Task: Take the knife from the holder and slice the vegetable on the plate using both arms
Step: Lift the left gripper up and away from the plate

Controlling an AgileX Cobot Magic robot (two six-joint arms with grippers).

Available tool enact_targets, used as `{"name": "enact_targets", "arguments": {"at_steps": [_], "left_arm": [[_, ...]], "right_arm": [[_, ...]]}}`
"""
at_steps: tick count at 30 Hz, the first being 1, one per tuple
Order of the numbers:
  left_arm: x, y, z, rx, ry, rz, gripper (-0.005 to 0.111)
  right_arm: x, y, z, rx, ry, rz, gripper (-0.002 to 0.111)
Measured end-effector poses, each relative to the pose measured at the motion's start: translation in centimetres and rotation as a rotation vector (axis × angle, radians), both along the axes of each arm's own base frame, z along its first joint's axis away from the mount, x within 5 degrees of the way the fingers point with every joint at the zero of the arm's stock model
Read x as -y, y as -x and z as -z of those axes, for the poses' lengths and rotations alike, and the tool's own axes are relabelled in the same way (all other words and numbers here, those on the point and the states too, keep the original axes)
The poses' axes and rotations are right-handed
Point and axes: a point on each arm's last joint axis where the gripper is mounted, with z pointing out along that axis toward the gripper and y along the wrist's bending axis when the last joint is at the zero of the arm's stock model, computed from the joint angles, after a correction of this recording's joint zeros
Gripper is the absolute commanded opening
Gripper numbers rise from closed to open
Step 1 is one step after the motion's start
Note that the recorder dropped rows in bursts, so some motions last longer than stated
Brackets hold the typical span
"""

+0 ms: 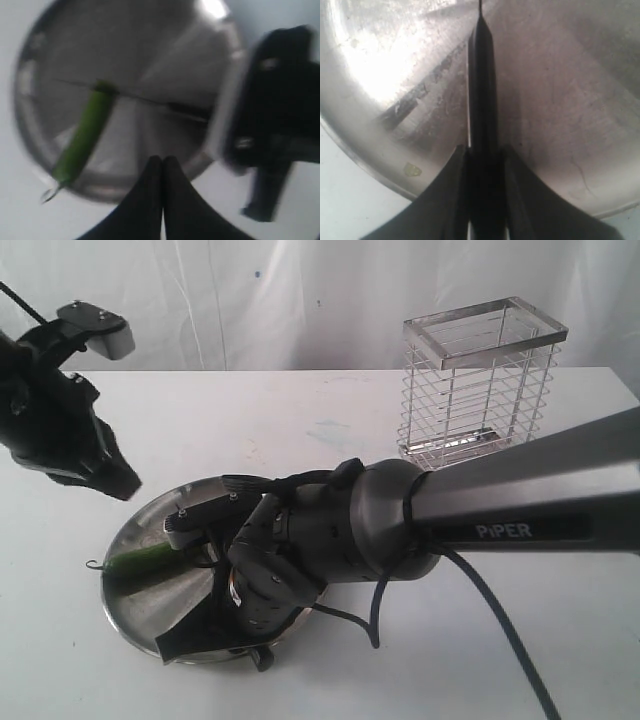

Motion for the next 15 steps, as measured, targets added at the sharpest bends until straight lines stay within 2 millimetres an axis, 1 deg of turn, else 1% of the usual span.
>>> {"name": "enact_targets", "arguments": {"at_steps": [2, 3, 5, 6, 8, 10, 12, 14, 15], "left_arm": [[1.2, 0.5, -0.8, -0.004, 0.141, 0.070, 0.000], [2.0, 0.7, -1.6, 0.020, 0.249, 0.104, 0.000], [2.7, 0.9, -3.0, 0.075, 0.399, 0.137, 0.000], [3.0, 0.9, -4.1, 0.113, 0.509, 0.132, 0.000], [2.6, 0.5, -5.6, 0.193, 0.629, 0.085, 0.000], [1.6, -0.3, -6.6, 0.286, 0.681, -0.016, 0.000], [0.4, -1.3, -6.8, 0.359, 0.663, -0.121, 0.000], [-0.6, -2.1, -6.2, 0.369, 0.646, -0.189, 0.000], [-0.9, -2.6, -5.5, 0.356, 0.639, -0.219, 0.000]], "right_arm": [[0.0, 0.0, 0.0, 0.005, 0.004, -0.006, 0.000], [0.0, 0.0, 0.0, 0.006, 0.004, -0.007, 0.000], [0.0, 0.0, 0.0, 0.009, 0.008, -0.010, 0.000], [0.0, 0.0, 0.0, 0.009, 0.009, -0.012, 0.000], [0.1, 0.0, 0.0, 0.010, 0.013, -0.018, 0.000], [0.1, 0.0, 0.0, 0.011, 0.016, -0.021, 0.000], [0.1, 0.0, 0.0, 0.011, 0.016, -0.023, 0.000], [0.1, 0.0, 0.0, 0.013, 0.018, -0.026, 0.000], [0.1, 0.0, 0.0, 0.013, 0.018, -0.026, 0.000]]}}
